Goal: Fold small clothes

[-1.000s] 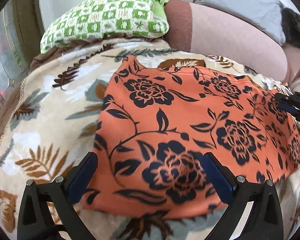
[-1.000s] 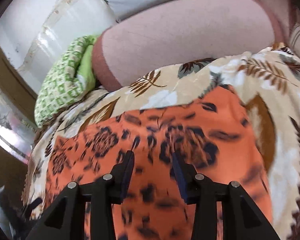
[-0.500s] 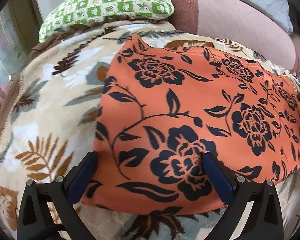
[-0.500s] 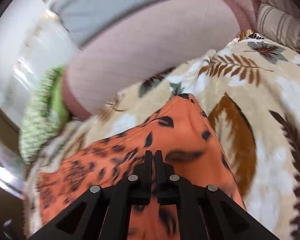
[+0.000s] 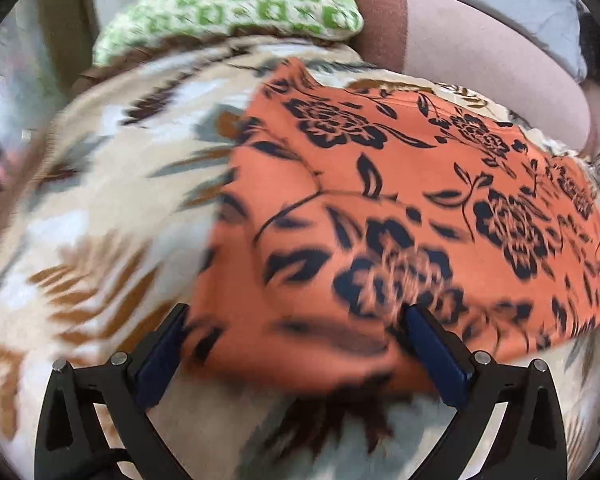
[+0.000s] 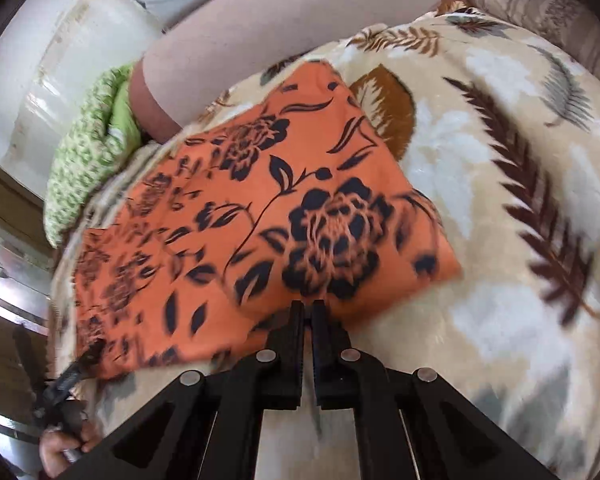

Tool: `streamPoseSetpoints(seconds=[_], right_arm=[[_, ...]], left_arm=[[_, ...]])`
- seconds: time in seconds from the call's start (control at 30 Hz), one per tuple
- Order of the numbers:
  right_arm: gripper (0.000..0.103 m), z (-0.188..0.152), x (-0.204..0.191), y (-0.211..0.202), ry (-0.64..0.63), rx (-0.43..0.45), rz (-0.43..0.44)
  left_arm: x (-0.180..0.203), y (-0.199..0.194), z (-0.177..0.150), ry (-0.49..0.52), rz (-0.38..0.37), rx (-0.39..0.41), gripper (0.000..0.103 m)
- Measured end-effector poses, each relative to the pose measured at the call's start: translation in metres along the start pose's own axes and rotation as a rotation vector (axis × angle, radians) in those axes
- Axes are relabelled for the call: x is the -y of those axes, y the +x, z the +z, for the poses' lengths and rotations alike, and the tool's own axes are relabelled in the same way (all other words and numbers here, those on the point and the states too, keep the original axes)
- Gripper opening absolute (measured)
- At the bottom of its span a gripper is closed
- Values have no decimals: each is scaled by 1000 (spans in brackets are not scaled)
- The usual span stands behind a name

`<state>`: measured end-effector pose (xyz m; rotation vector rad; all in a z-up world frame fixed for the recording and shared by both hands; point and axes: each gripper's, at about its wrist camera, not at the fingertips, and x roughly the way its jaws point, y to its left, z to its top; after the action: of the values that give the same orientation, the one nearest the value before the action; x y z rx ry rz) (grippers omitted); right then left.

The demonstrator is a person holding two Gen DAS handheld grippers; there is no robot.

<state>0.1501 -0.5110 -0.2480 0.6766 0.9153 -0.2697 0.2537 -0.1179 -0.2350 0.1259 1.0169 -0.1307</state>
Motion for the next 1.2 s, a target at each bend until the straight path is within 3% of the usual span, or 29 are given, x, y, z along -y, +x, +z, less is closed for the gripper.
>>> streamPoseSetpoints(seconds=[0.07,0.13,0.23,0.37,0.6,0.73,0.93,1.1,1.2], right_arm=[[6,-13,7,-33,22,75,53],[6,-28,15,-59,63,132,118],[6,-48,13,-85,29,210,121],[6,-50,4,-98,-34,245,129],[6,-51,5,-98,-55,242,115],[6,-49,7,-100,-89,251,104],[6,-40,23,-108,-39,255,142],[6,-23,14,-93,-61,229,144],[6,-4,2,-63,-81,164,147]], left_arm=[[7,-33,-16,22,29,76,103],[16,-61,-33,47,8,138,103],[42,-108,-63,104,-34,203,103],[77,-153,-78,184,-88,212,103],[131,-212,-71,242,-75,284,103],[153,-231,-60,233,-62,305,103],[174,-246,-54,249,-47,362,103],[169,-221,-37,266,-47,337,103],[146,-186,-12,225,-33,288,103]])
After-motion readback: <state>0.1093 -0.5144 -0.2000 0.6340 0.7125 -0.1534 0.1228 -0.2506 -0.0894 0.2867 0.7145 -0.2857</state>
